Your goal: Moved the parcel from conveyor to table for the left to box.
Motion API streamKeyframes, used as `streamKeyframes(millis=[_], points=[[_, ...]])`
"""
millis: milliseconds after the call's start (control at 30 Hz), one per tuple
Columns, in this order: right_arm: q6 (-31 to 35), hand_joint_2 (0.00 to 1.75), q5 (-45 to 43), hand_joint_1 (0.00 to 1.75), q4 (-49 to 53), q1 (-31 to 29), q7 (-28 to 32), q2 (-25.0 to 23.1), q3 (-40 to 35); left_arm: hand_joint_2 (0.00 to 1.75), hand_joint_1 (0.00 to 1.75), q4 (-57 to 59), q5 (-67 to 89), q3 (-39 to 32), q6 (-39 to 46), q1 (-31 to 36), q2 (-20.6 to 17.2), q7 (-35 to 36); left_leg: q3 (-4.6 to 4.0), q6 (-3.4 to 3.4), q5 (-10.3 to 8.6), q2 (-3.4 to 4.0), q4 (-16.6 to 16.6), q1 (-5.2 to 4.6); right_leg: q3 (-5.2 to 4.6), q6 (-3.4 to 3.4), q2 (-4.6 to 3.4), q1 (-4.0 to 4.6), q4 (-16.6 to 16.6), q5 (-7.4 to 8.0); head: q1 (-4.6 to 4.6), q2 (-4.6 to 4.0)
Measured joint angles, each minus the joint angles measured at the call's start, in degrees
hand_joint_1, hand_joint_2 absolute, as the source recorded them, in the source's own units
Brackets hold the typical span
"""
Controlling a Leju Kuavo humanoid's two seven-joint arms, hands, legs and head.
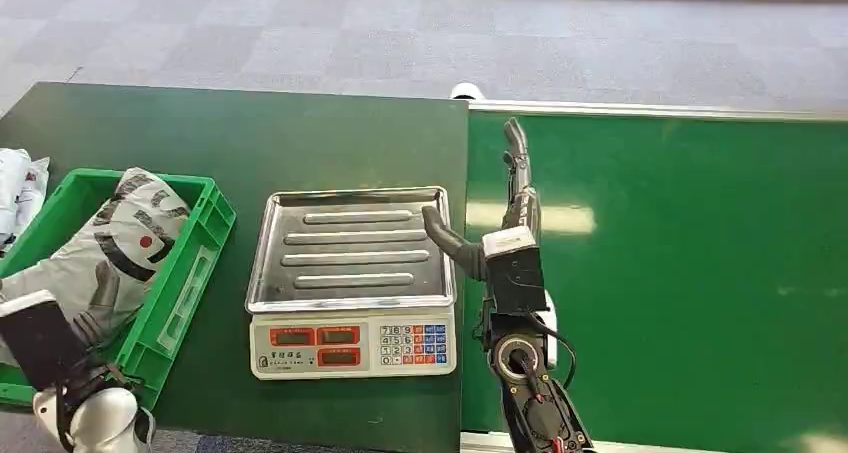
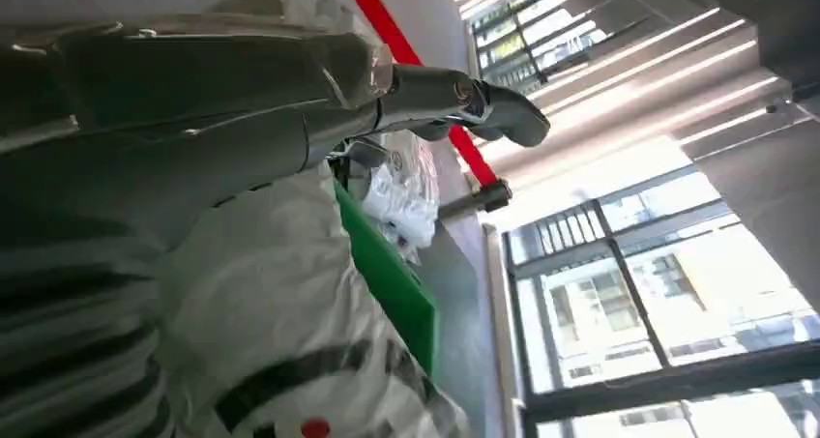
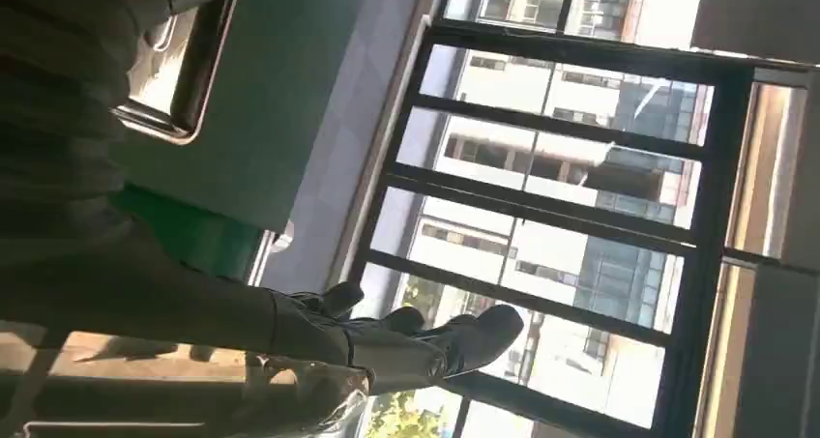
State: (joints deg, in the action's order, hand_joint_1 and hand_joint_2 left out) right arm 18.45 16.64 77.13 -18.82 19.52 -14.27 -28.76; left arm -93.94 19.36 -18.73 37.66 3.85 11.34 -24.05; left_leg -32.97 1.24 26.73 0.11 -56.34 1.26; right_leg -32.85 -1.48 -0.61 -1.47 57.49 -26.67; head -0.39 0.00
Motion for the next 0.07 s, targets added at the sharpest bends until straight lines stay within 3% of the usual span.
streamKeyframes(millis=[67], points=[[-1.3,1.75,-1.6,0.00,0.0,0.1,0.0,0.0,0.0,1.75,0.00,-1.7,-4.9,1.4,-1.6,-0.5,0.0,-3.1,0.00,0.00,0.00,0.02,0.0,0.00,0.00,0.00,0.00,0.00,0.0,0.00,0.00,0.00]])
